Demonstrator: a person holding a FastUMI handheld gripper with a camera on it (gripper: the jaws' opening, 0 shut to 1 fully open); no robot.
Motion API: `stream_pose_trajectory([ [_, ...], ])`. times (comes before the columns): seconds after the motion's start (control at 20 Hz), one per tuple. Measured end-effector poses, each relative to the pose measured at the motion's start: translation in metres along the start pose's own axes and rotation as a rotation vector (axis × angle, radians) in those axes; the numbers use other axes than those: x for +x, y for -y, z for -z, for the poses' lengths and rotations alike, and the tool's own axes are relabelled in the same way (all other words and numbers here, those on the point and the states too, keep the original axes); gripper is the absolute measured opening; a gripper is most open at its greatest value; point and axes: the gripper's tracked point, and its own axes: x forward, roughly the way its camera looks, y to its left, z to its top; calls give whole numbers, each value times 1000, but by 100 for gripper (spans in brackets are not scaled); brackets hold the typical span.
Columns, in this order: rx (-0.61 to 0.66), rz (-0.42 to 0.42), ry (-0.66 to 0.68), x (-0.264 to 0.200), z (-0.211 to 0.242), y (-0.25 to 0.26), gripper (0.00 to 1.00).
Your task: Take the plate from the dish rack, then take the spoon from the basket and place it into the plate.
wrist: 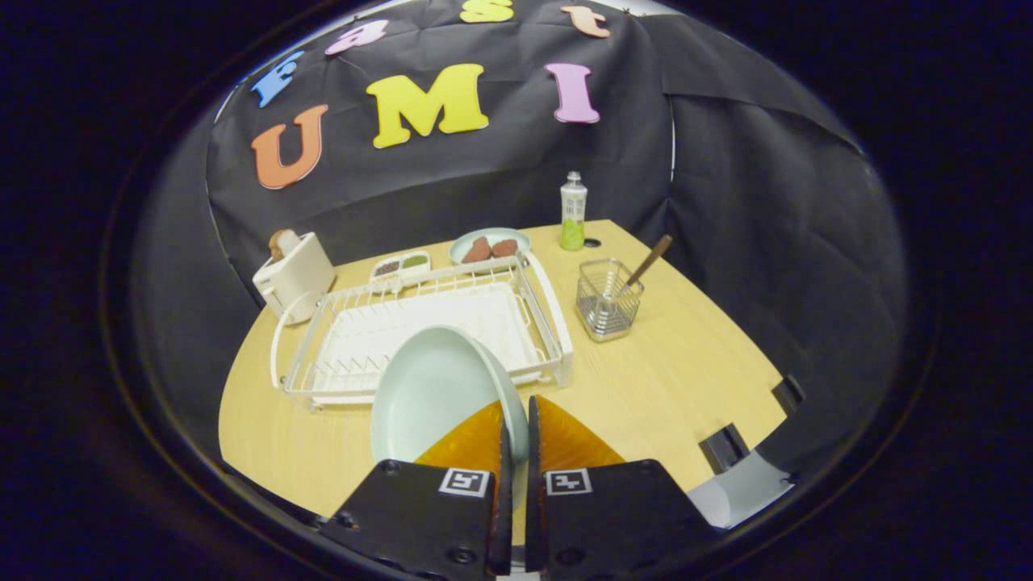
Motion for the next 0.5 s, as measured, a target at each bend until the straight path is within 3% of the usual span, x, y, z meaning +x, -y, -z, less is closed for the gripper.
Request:
stream_pose_trajectory([
  [0.2, 35, -44, -94, 36, 51, 17, 12],
  [0.5, 32, 7, -46, 70, 52, 55, 10],
])
